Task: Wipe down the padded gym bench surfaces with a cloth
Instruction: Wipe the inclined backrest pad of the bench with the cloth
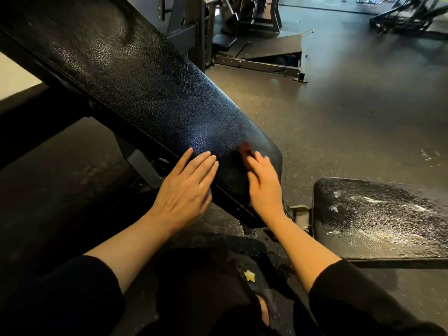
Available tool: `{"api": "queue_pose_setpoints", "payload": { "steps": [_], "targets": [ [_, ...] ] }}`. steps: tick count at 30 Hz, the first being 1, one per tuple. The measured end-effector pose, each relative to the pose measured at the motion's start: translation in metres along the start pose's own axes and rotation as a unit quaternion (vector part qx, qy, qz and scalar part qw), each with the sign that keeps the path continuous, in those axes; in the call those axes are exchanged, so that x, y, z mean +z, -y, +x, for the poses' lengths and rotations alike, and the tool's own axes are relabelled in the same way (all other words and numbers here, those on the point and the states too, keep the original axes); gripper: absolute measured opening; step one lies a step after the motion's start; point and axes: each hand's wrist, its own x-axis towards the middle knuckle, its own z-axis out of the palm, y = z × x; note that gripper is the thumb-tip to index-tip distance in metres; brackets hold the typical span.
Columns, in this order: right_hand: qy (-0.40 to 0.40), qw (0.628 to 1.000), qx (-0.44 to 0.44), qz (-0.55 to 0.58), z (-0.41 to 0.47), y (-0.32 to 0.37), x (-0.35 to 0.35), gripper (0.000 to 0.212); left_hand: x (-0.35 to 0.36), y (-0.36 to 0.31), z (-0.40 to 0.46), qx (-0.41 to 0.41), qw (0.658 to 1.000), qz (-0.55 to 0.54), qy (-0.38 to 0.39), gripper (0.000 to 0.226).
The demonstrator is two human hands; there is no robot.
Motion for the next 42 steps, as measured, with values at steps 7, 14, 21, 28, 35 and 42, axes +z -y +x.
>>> {"api": "queue_pose_setpoints", "payload": {
  "steps": [7, 14, 21, 28, 35, 42],
  "targets": [
    [0.050, 0.994, -0.092, 0.025, -0.007, 0.052, 0.021, 0.044, 0.002, 0.000, -0.001, 0.006, 1.000, -0.012, -0.017, 0.052],
    [-0.004, 0.994, 0.108, -0.012, 0.022, -0.009, -0.010, 0.043, 0.000, 0.003, -0.001, -0.005, 0.999, -0.034, -0.032, 0.044],
    [0.063, 0.987, -0.145, 0.008, 0.034, 0.052, 0.020, 0.038, -0.002, 0.016, 0.020, 0.006, 0.999, -0.007, -0.052, 0.040],
    [-0.004, 1.000, 0.023, -0.003, 0.081, 0.027, 0.025, 0.040, 0.005, 0.015, 0.035, -0.040, 0.998, 0.030, -0.042, 0.045],
    [0.048, 0.990, -0.131, -0.014, 0.087, 0.039, 0.033, 0.041, 0.013, 0.015, 0.035, -0.031, 0.996, 0.035, -0.069, 0.043],
    [-0.006, 0.998, 0.044, -0.042, 0.103, 0.005, 0.021, 0.040, 0.016, 0.013, 0.035, -0.042, 0.996, 0.045, -0.071, 0.043]
  ]
}}
